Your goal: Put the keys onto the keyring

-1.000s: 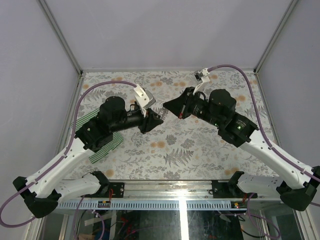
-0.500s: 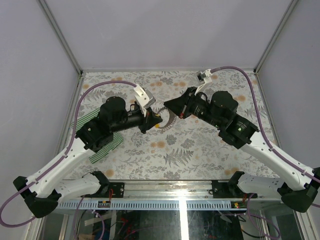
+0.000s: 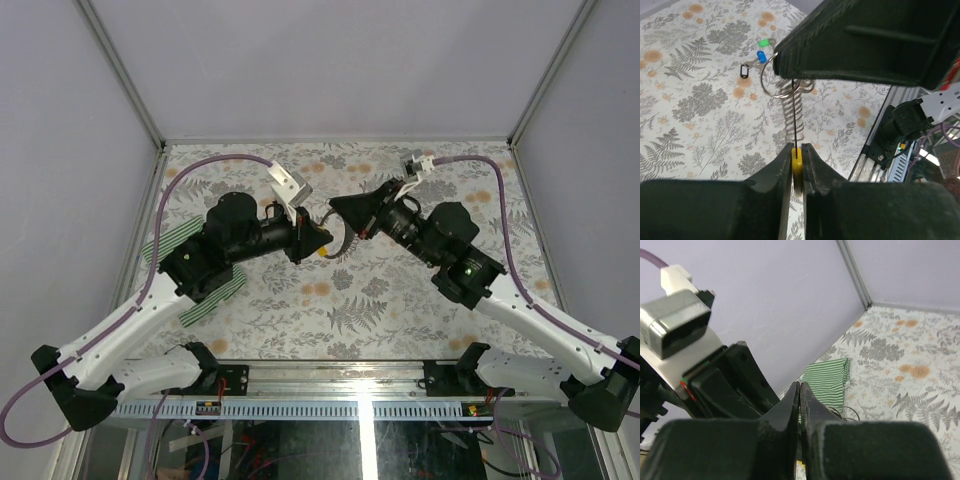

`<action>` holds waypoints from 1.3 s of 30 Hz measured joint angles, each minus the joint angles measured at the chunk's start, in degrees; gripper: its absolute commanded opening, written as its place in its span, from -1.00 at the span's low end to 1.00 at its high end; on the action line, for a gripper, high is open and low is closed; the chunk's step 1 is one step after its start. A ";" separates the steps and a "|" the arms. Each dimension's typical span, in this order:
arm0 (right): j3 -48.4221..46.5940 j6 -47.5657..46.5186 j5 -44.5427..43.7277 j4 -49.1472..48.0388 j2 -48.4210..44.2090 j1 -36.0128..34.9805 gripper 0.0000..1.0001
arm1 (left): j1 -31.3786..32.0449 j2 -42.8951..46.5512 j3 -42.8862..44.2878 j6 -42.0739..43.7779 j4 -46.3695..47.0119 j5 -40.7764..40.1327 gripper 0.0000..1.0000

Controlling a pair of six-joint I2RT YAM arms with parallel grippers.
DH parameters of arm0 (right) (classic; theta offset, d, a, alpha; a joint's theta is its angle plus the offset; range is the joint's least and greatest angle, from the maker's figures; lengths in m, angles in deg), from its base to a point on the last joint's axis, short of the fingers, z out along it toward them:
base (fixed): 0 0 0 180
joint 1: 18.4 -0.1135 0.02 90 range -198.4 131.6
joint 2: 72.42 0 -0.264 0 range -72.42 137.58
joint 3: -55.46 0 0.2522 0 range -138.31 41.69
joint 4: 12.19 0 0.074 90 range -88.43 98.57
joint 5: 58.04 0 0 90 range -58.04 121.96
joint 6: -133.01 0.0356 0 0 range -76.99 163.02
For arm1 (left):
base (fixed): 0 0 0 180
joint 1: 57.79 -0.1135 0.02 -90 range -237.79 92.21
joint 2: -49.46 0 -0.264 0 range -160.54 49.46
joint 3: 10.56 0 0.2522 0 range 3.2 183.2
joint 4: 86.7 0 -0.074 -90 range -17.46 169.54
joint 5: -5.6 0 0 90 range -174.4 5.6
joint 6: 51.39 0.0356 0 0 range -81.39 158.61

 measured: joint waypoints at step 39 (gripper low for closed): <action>9.38 -7.23 21.75 -34.69 -11.19 0.04 -1.00 | 0.79 7.56 3.63 -9.20 25.75 15.89 -0.46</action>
